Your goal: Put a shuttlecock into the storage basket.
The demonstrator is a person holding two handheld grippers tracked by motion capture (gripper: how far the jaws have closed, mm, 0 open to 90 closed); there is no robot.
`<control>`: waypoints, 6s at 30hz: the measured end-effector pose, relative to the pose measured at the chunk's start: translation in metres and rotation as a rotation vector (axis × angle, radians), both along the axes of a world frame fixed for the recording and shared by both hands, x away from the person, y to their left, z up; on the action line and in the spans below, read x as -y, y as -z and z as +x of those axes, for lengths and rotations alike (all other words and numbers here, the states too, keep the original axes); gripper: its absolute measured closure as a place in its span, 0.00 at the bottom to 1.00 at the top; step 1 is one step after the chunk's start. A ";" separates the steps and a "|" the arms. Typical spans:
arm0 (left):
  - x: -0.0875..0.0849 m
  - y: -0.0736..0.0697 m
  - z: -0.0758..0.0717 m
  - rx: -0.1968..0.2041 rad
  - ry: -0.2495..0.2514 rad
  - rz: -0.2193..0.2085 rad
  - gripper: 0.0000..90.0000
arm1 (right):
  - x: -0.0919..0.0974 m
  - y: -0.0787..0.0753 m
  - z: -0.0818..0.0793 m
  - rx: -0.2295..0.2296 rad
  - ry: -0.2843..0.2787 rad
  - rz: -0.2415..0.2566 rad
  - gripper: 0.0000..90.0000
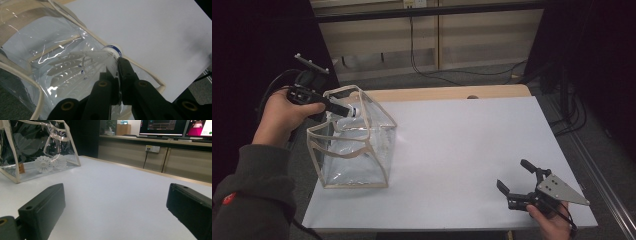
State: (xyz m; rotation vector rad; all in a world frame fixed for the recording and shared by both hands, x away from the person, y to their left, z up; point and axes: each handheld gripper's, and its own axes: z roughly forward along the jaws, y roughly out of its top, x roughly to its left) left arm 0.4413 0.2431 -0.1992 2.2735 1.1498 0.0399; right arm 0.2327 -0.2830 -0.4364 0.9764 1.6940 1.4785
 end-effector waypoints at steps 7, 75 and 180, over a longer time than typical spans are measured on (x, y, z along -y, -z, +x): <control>-0.002 0.004 0.000 -0.006 0.007 0.015 0.98 | 0.000 0.000 0.000 0.000 -0.002 0.002 0.02; 0.005 0.041 0.003 -0.076 0.056 0.038 0.97 | 0.000 0.000 0.000 0.000 -0.002 -0.001 0.02; 0.024 0.034 -0.035 -0.011 0.231 -0.135 0.30 | 0.000 0.000 0.000 0.002 0.002 -0.005 0.02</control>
